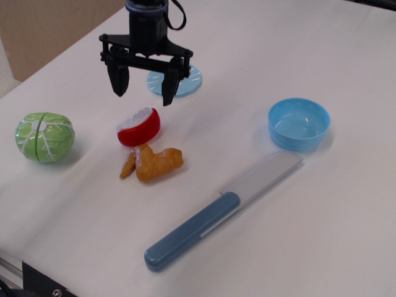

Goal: Take sushi off plate

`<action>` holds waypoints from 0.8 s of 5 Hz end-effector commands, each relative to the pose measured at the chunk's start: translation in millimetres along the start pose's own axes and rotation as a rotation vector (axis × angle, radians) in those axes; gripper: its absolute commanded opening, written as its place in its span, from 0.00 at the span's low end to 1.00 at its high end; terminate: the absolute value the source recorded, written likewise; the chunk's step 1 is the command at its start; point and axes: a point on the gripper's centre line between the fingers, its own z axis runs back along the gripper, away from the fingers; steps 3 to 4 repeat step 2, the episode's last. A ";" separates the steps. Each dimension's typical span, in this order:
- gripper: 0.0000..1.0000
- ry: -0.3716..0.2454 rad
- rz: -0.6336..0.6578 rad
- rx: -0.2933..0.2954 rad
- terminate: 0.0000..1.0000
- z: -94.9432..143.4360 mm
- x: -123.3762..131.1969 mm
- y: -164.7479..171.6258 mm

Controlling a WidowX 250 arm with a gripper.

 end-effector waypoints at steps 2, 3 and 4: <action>1.00 -0.071 0.006 -0.005 1.00 23.5 6.7 -1.0; 1.00 -0.071 0.006 -0.005 1.00 23.5 6.7 -1.0; 1.00 -0.071 0.006 -0.005 1.00 23.5 6.7 -1.0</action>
